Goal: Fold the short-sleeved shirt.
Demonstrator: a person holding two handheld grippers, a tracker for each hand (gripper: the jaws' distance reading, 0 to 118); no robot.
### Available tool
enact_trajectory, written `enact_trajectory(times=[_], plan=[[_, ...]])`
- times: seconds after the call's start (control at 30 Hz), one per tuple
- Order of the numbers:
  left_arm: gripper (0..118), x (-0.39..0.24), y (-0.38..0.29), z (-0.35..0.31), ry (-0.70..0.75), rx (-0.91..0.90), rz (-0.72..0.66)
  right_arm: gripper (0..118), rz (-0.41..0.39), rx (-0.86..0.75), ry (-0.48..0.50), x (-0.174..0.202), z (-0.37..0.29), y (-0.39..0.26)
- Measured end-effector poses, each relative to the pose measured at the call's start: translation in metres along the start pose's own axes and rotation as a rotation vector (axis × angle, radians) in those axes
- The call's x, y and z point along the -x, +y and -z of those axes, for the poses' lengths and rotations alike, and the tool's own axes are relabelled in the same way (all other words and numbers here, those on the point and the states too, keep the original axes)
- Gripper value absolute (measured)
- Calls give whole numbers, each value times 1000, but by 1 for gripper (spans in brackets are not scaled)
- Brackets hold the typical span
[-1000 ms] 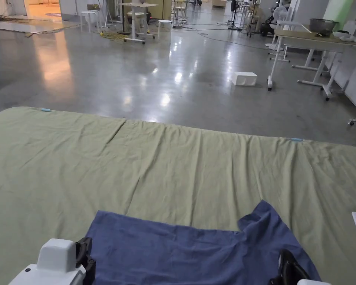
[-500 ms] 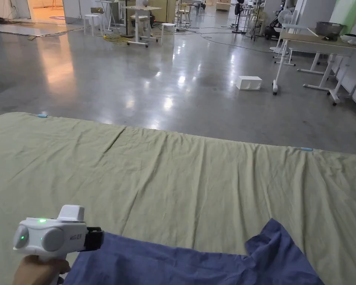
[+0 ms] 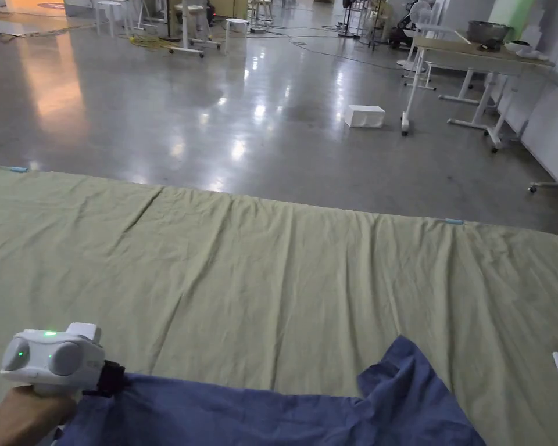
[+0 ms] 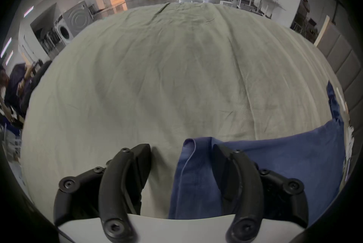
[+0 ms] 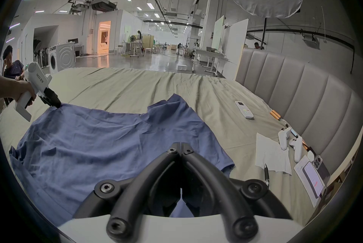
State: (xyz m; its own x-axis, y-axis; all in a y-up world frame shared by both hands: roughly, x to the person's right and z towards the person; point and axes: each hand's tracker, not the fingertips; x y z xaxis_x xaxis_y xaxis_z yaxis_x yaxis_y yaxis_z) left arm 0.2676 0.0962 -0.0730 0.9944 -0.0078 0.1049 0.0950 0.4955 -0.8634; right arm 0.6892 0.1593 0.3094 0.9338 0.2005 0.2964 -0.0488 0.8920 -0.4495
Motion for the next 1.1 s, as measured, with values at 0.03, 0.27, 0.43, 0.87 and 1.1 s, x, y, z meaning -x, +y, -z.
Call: enact_trajectory(times=[0.03, 0.27, 0.43, 0.87, 1.1], plan=[[63, -2, 0, 0, 22, -12, -8, 0, 1, 5, -2, 0, 1, 0], [11, -17, -3, -12, -7, -20, 115, 1, 29, 98, 21, -13, 51, 10], [5, -18, -9, -34, -32, -55, 89, 63, 64, 301, 59, -42, 140, 40], [5, -16, -37, -70, -26, -166, 58, 84, -45, 526, 126, -61, 294, 65], [5, -14, -43, -69, -26, -167, 59, 51, -44, 555, 141, -49, 299, 61]])
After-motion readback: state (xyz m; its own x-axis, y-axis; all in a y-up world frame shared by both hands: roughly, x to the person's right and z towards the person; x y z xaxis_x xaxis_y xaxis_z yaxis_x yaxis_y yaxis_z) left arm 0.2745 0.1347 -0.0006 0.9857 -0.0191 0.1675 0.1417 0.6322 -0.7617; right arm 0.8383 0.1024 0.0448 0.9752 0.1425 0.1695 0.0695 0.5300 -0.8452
